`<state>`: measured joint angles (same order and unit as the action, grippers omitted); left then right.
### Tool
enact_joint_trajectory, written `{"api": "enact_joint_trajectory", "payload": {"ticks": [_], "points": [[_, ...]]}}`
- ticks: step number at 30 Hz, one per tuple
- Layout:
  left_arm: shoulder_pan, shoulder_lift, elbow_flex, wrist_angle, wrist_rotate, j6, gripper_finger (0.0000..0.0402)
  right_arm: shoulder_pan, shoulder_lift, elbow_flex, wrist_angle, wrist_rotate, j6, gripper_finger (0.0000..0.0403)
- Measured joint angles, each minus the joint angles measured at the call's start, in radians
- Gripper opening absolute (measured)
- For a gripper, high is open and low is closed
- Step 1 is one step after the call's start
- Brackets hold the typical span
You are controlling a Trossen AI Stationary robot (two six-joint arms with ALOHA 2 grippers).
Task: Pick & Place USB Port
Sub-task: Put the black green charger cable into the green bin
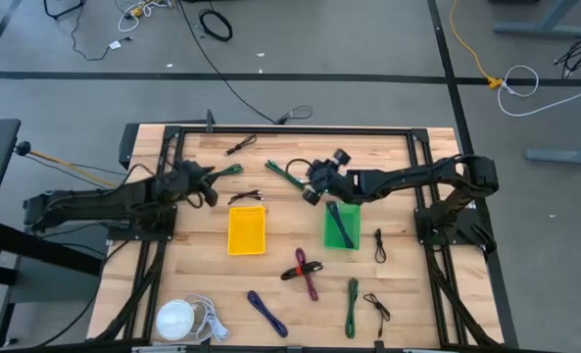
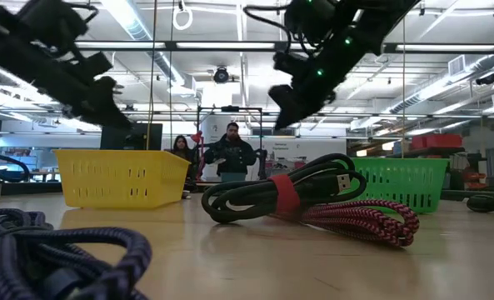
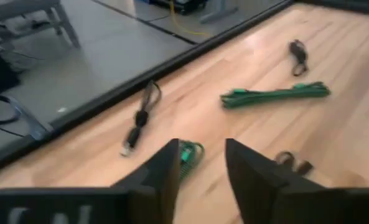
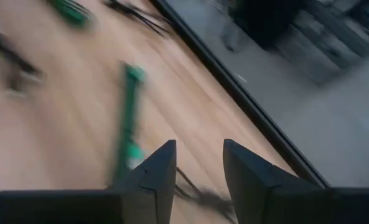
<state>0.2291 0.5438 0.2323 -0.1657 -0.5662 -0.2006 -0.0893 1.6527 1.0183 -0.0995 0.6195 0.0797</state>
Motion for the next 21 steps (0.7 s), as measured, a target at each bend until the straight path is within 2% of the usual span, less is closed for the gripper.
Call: {"api": "enact_joint_trajectory", "payload": {"ticks": [4,8,12,17,21], "points": [[0.057,0.171,0.086,0.001,0.006,0.103,0.0204,-0.009,0.000,0.000,0.106,-0.142,-0.103,0.0133],[0.126,0.343,0.159,-0.025,0.028,0.167,0.0234,-0.008,0.000,0.000,0.136,-0.186,-0.143,0.0133],[0.210,0.505,0.213,-0.077,0.041,0.186,0.0236,-0.008,0.000,0.000,0.134,-0.237,-0.141,0.0133],[0.307,0.670,0.256,-0.080,0.165,0.195,0.0228,-0.002,0.000,0.000,0.134,-0.307,-0.142,0.0133],[0.343,0.794,0.285,-0.090,0.184,0.208,0.0228,0.011,0.000,0.000,0.135,-0.317,-0.149,0.0133]]}}
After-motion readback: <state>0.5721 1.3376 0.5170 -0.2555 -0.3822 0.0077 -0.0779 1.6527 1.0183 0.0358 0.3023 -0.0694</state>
